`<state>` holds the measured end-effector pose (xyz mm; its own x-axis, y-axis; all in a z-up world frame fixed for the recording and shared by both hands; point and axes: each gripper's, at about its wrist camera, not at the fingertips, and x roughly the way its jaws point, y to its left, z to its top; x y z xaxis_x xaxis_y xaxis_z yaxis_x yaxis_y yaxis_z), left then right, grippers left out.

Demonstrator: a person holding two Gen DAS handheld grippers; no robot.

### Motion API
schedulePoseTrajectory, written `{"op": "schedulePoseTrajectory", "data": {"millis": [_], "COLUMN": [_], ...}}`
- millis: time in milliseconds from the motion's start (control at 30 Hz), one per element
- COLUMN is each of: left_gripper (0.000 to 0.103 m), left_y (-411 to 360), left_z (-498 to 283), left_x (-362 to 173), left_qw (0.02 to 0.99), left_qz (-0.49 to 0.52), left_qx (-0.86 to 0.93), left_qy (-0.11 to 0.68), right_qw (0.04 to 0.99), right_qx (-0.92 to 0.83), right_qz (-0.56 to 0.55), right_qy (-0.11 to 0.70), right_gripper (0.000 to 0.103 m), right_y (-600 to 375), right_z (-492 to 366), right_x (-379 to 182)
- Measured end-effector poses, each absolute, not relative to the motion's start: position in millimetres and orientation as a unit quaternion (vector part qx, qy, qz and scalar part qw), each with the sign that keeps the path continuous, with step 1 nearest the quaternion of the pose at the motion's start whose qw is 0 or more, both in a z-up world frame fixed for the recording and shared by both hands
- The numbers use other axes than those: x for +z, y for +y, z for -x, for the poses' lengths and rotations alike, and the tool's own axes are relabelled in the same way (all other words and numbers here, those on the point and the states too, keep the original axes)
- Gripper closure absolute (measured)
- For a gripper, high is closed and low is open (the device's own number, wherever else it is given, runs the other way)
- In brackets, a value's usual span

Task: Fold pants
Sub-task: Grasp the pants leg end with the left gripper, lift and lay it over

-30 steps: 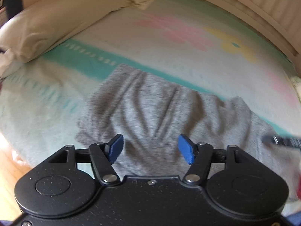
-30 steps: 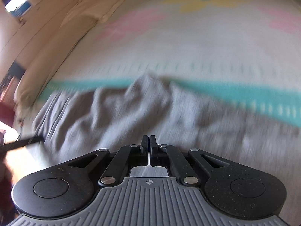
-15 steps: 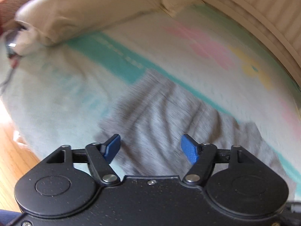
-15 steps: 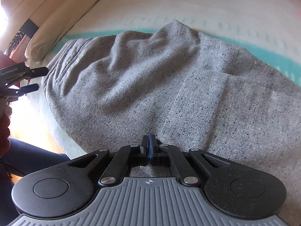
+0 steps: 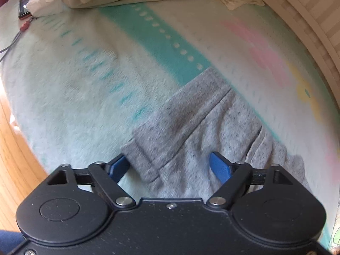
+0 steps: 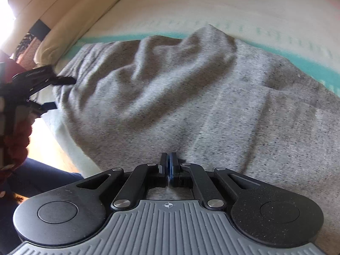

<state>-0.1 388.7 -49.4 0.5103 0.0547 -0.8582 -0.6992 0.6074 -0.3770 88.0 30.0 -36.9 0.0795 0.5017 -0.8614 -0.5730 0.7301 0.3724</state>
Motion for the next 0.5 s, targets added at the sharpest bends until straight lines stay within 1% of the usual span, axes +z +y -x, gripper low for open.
{"op": "schedulePoseTrajectory", "data": {"millis": [67, 133, 200, 233, 267, 333, 367, 400, 433, 500], "left_gripper": [0.012, 0.012, 0.017, 0.031, 0.048, 0.059, 0.069, 0.069, 0.072, 0.074], "left_y": [392.1, 395.7, 400.1, 401.4, 402.4, 405.5, 405.4, 404.2, 401.7, 395.1], "left_z": [-5.4, -7.0, -7.8, -5.9, -5.5, -2.7, 0.3, 1.1, 2.1, 2.3], "left_x": [-52.0, -53.4, -55.0, -54.1, -53.5, -53.5, -51.0, -47.0, -41.9, -31.0], "left_qw": [0.787, 0.788, 0.785, 0.784, 0.784, 0.787, 0.788, 0.792, 0.798, 0.811], "left_qz": [0.385, 0.398, 0.417, 0.421, 0.420, 0.436, 0.440, 0.435, 0.430, 0.415], "left_qx": [0.234, 0.230, 0.231, 0.235, 0.238, 0.217, 0.218, 0.219, 0.216, 0.211], "left_qy": [0.422, 0.408, 0.395, 0.391, 0.390, 0.379, 0.371, 0.367, 0.364, 0.355], "right_qw": [0.738, 0.749, 0.757, 0.759, 0.759, 0.755, 0.749, 0.741, 0.732, 0.718], "right_qx": [0.381, 0.387, 0.379, 0.373, 0.367, 0.362, 0.363, 0.367, 0.372, 0.375], "right_qz": [0.023, 0.012, -0.003, -0.008, -0.011, -0.008, -0.002, 0.007, 0.018, 0.046], "right_qy": [0.556, 0.539, 0.533, 0.534, 0.537, 0.547, 0.555, 0.563, 0.570, 0.584], "right_gripper": [0.100, 0.100, 0.100, 0.100, 0.100, 0.100, 0.100, 0.100, 0.100, 0.100], "right_y": [27.5, 21.0, 11.5, 6.8, 3.1, -1.0, -1.2, 0.7, 3.3, 10.9], "right_z": [-86.7, -88.0, -93.7, -96.8, -98.9, -99.0, -96.6, -91.6, -86.5, -74.1], "right_x": [-25.9, -13.5, -6.8, -5.9, -6.8, -12.9, -16.9, -21.9, -27.6, -42.3]}}
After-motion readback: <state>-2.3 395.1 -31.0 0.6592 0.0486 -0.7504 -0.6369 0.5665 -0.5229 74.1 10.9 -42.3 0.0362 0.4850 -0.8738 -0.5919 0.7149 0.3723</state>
